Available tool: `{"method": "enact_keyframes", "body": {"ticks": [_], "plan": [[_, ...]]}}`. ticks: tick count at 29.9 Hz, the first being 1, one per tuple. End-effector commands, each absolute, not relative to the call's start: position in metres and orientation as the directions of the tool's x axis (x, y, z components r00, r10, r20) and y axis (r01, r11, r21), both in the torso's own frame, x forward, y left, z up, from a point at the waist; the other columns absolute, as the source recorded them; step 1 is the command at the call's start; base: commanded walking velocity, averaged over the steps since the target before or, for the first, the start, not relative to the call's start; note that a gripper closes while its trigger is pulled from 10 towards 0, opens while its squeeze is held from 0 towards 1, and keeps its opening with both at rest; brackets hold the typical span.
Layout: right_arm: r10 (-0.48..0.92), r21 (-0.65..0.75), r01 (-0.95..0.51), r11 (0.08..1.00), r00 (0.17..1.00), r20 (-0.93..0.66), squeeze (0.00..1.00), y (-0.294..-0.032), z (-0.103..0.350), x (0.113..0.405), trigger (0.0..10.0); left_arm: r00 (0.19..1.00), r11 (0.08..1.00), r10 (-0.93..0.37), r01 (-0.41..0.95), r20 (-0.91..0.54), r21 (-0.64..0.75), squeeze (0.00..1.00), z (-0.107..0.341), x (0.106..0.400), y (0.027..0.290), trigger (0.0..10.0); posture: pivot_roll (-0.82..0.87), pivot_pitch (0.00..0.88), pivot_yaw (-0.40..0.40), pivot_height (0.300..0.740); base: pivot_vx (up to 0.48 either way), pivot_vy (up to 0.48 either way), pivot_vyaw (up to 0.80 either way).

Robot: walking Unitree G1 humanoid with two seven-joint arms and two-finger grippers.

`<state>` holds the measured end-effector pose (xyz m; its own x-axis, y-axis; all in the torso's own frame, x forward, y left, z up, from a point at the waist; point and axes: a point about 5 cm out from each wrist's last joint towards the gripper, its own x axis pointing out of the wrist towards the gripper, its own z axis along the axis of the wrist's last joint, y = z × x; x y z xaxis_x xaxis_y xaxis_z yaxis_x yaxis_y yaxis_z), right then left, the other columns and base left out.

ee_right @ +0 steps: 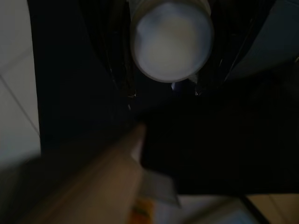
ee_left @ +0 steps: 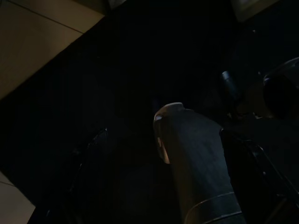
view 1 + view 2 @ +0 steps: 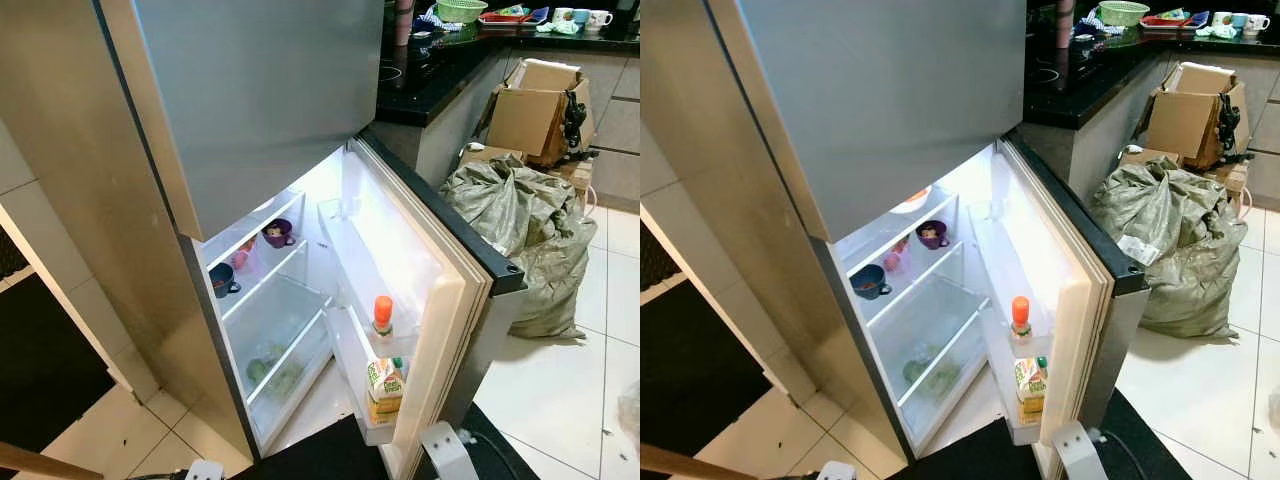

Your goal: Restocking fridge

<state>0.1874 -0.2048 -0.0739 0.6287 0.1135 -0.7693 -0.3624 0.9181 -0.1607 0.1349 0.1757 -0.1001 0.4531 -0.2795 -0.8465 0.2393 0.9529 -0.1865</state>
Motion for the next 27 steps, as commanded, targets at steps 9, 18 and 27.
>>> {"method": "enact_keyframes", "body": {"ticks": [9,18,27], "plan": [[0.379,-0.151,-0.605,0.782,0.653,-0.656,0.00,-0.174,-0.050,0.223,10.0,0.416,0.939,-0.293,0.295,-0.861,-0.177,0.00,-0.102,0.133,0.170,10.0,-0.13,0.000,0.029,0.740,0.000,0.000,0.00],[0.641,-0.224,-0.749,0.623,0.653,-0.403,0.00,-0.138,0.009,0.278,10.0,0.402,0.927,-0.312,0.328,-0.861,-0.182,0.00,-0.103,0.132,0.164,10.0,-0.13,0.000,0.024,0.740,0.000,0.000,0.00],[0.571,-0.424,-0.613,0.667,0.786,-0.237,0.00,-0.134,0.053,0.316,10.0,0.396,0.927,-0.310,0.330,-0.864,-0.181,0.00,-0.103,0.129,0.164,10.0,-0.12,0.000,0.022,0.740,0.000,0.000,0.00]]}}
